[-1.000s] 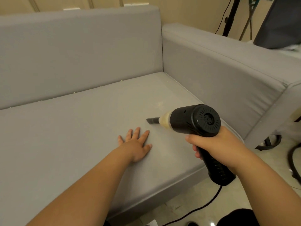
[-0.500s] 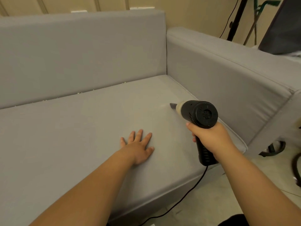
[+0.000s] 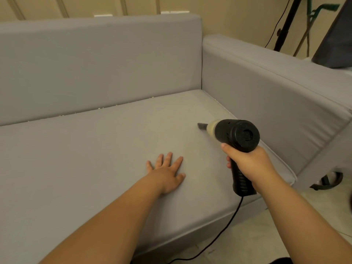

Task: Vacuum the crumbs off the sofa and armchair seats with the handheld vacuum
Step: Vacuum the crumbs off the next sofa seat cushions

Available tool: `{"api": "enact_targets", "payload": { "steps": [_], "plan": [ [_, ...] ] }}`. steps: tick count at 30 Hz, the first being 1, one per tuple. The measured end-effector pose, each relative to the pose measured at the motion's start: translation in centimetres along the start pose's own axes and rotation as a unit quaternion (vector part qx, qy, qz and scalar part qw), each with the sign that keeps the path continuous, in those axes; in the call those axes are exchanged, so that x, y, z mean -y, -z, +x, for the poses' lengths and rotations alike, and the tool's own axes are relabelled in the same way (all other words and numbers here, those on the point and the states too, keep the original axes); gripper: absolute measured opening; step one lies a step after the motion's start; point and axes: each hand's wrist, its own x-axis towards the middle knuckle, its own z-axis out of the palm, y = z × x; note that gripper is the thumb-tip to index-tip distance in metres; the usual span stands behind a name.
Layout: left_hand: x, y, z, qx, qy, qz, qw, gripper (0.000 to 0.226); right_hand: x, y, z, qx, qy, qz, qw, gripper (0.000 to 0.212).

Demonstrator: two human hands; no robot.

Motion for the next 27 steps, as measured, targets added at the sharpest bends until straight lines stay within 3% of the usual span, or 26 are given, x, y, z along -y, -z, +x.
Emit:
{"api": "enact_targets", "payload": {
  "steps": [4,11,19,27],
  "plan": [
    [0.0,-0.1,-0.1,-0.001,-0.001,-0.001,1.000,0.069,-0.3,-0.5,0.2,-0.020,-0.008,0.018,1.000,0.030],
    [0.2,-0.4,0.2,-0.005,-0.002,0.008,1.000,0.069,0.2,-2.2,-0.9,0.090,0.017,-0.068,0.994,0.030],
    [-1.4,0.5,3.2,-0.036,-0.020,-0.014,0.999,0.067,1.1,-1.0,6.4,-0.058,-0.009,0.046,0.997,0.026],
    [-0.9,0.3,4.5,-0.052,-0.035,-0.034,0.997,0.064,3.0,-3.7,14.5,-0.049,-0.012,0.088,0.995,0.024]
  ]
}}
